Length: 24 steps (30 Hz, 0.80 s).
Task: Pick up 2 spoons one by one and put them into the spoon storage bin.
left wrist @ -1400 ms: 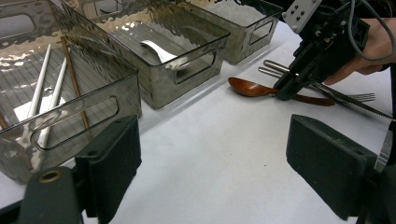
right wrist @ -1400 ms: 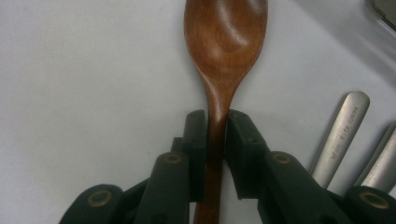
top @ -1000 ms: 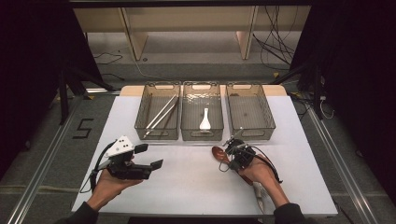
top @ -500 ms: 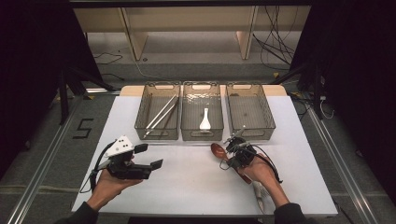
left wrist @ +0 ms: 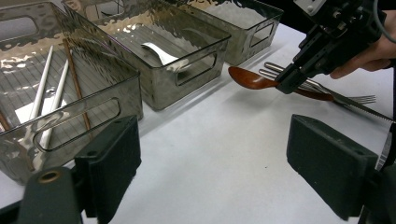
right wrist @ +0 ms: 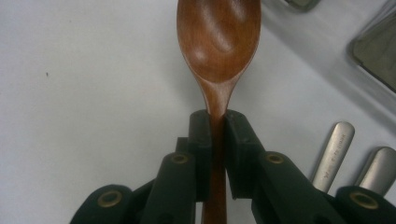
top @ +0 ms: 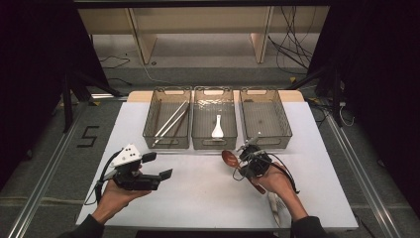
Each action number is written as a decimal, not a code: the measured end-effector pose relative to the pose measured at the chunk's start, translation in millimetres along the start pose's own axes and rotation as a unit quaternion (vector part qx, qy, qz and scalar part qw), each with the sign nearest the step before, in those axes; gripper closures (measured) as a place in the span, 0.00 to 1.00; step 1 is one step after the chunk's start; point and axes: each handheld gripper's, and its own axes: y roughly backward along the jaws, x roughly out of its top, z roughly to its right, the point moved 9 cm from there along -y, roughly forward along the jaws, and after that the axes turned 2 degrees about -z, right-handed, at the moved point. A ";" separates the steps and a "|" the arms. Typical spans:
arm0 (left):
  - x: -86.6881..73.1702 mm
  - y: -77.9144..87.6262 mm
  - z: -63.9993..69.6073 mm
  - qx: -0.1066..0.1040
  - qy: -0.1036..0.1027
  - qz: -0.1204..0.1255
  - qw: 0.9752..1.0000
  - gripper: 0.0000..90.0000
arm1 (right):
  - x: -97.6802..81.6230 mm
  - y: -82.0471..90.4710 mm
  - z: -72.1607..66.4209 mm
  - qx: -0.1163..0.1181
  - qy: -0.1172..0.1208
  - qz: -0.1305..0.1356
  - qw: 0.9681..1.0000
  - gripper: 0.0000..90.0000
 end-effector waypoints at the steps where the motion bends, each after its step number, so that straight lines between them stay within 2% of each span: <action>1: 0.1 0.1 -0.1 0.000 0.000 0.000 1.000 0.19 | 0.7 0.9 -0.2 0.001 0.002 0.003 1.000 0.92; 24: 0.5 0.2 0.1 -0.001 0.000 0.003 1.000 0.19 | 15.0 31.8 5.9 -0.005 -0.005 0.058 0.998 0.92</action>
